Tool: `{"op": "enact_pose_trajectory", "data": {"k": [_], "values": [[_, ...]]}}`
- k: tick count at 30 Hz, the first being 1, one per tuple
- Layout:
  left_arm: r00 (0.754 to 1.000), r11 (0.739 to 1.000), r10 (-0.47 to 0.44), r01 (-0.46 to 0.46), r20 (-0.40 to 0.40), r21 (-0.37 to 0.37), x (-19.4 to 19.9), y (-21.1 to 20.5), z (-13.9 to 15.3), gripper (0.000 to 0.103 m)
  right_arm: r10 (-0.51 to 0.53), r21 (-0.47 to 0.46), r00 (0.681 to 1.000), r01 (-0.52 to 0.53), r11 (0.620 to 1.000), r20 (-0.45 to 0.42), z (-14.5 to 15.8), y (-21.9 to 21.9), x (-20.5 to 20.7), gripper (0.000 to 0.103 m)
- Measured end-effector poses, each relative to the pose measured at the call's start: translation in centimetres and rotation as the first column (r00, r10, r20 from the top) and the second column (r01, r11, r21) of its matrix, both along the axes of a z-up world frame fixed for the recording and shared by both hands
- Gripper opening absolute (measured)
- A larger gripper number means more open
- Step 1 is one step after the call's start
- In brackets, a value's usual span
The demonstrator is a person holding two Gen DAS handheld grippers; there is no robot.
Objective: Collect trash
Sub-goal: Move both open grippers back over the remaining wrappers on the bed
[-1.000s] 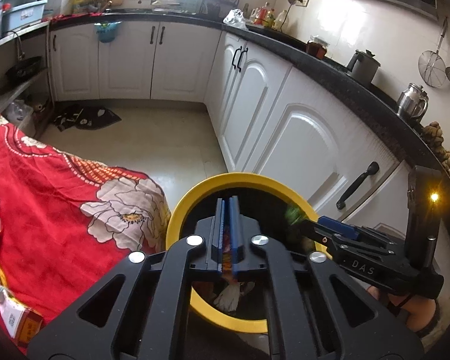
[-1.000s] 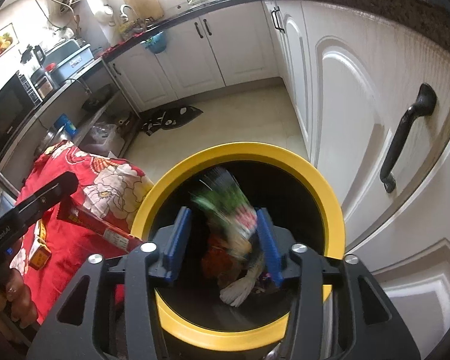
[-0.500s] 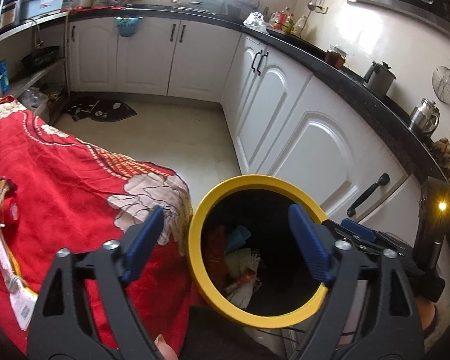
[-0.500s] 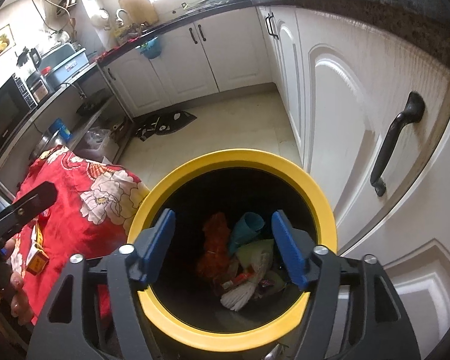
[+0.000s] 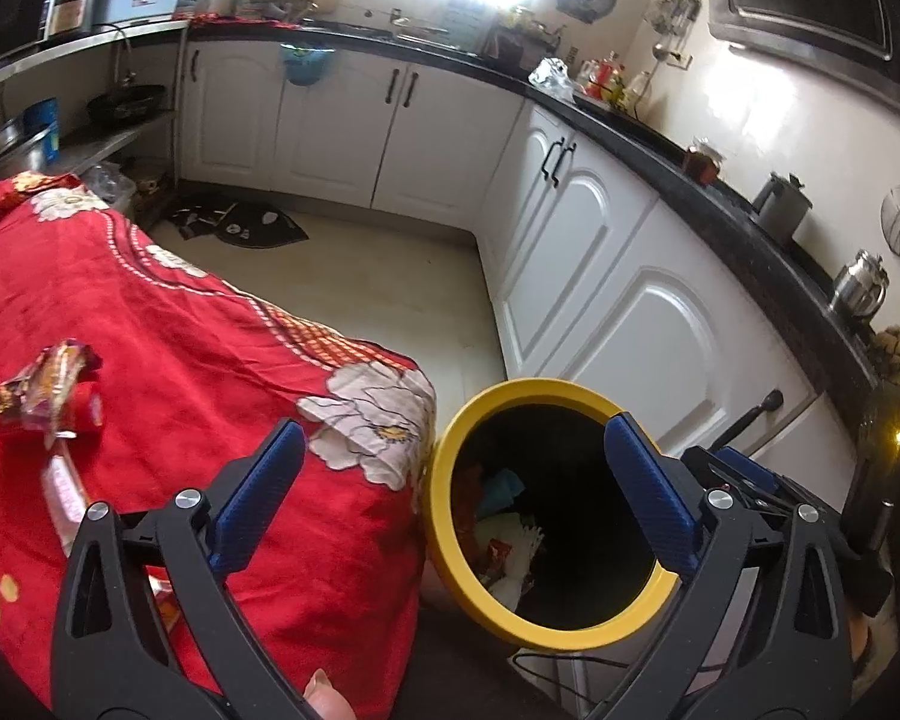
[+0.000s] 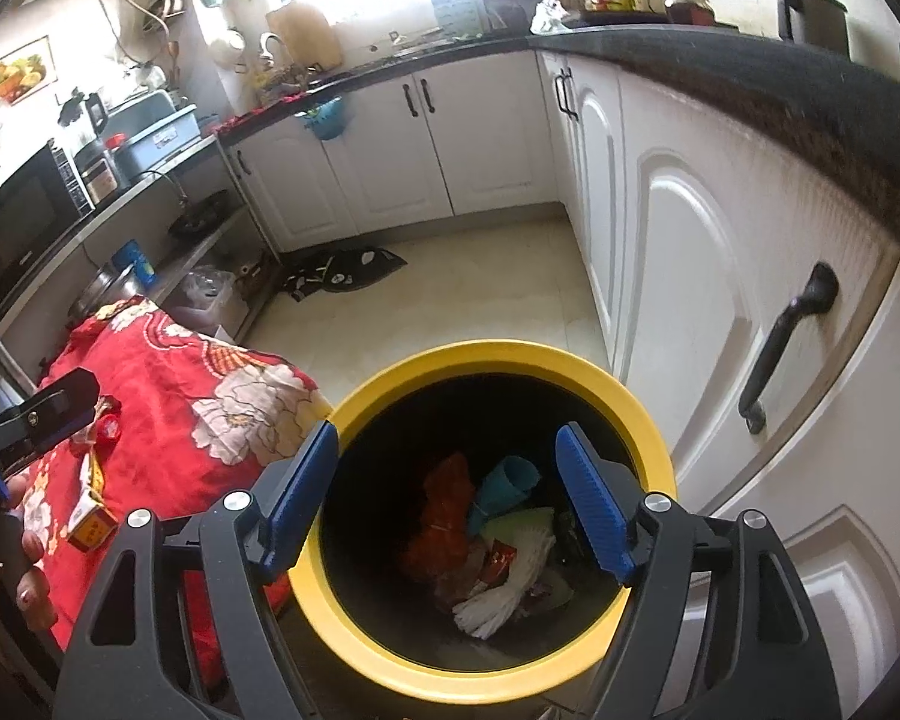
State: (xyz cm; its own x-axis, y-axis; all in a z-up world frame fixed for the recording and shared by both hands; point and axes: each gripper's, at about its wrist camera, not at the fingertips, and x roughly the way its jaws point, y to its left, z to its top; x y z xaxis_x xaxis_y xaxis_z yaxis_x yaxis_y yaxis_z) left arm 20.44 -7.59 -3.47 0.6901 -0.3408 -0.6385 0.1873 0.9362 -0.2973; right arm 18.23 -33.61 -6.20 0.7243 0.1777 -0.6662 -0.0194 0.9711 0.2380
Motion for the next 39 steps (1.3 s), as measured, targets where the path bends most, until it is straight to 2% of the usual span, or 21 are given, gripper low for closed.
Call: {"op": "enact_pose_trajectory", "data": {"k": [20,39], "values": [[0.988,0.990,0.141,-0.138,0.064,-0.036,-2.2,6.5,2.7,0.092,0.139,-0.022,0.985,-0.138,0.990,0.099,4.0,5.3,-2.3,0.073],[0.953,0.954,0.297,-0.294,0.054,-0.054,-3.7,14.1,2.1,0.092,0.295,-0.051,0.949,-0.291,0.955,0.107,5.0,11.8,-3.3,0.077]]}}
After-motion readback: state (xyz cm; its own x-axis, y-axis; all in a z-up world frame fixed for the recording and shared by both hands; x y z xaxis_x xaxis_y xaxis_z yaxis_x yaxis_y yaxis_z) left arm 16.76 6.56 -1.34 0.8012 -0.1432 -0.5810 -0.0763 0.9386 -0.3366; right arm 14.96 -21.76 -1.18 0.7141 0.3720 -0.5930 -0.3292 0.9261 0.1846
